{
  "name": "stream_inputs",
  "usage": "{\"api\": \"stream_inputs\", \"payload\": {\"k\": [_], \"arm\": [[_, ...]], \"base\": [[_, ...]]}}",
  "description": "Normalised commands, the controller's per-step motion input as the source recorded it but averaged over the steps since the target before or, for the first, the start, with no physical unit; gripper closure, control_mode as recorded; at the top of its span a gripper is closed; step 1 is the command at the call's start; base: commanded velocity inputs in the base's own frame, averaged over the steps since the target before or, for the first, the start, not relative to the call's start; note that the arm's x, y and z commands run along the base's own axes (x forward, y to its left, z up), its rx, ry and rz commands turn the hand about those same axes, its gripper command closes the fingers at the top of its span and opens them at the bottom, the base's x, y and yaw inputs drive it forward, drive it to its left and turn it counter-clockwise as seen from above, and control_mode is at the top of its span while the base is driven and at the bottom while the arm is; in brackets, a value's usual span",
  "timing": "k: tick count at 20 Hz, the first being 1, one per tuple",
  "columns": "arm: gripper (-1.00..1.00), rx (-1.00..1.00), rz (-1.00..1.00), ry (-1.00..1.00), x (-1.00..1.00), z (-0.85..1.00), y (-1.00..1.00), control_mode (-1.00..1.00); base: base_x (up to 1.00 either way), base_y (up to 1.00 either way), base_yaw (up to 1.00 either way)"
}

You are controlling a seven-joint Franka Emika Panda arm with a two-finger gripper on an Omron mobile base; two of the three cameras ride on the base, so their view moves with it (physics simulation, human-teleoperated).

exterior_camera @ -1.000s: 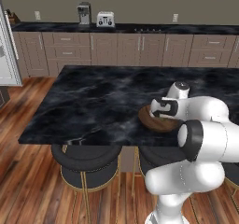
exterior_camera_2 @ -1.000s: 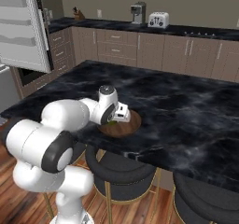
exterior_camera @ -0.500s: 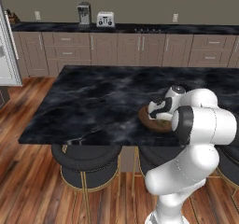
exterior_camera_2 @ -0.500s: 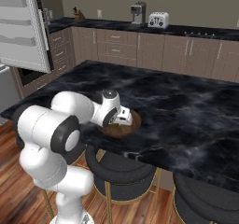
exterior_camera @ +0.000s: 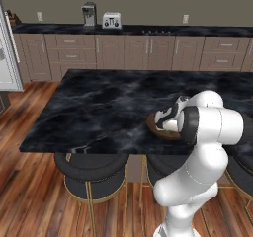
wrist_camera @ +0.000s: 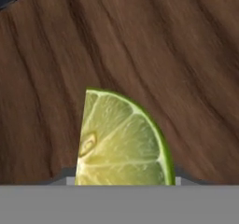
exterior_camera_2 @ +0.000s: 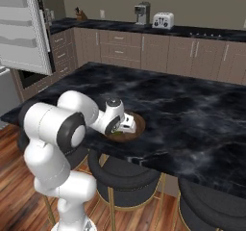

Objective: There is a bowl on the dining counter. Grab a lemon wedge from the fridge and place it in the bowl. Then get the liquor bottle and glass cup from the cabinet and place them next to the bowl.

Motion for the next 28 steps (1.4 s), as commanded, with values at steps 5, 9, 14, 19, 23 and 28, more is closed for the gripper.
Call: {"api": "stream_inputs", "payload": {"k": [5, 9, 14, 19, 23, 28], "arm": [[-1.0, 0.0, -0.01, 0.0, 0.29, 0.0, 0.0, -1.0], [-1.0, 0.0, -0.01, 0.0, 0.19, 0.0, 0.0, -1.0], [-1.0, 0.0, 0.0, -0.02, -0.02, 0.12, 0.0, -1.0], [-1.0, 0.01, 0.0, -0.26, -0.63, 0.92, 0.0, -1.0], [-1.0, 0.07, 0.0, -0.27, -0.9, 1.0, 0.0, -1.0], [-1.0, 0.06, -0.02, -0.04, -0.99, 1.0, 0.01, -1.0]], "base": [[0.0, 0.0, 0.0], [0.0, 0.0, 0.0], [0.0, 0.0, 0.0], [0.0, 0.0, 0.0], [0.0, 0.0, 0.0], [0.0, 0.0, 0.0]]}}
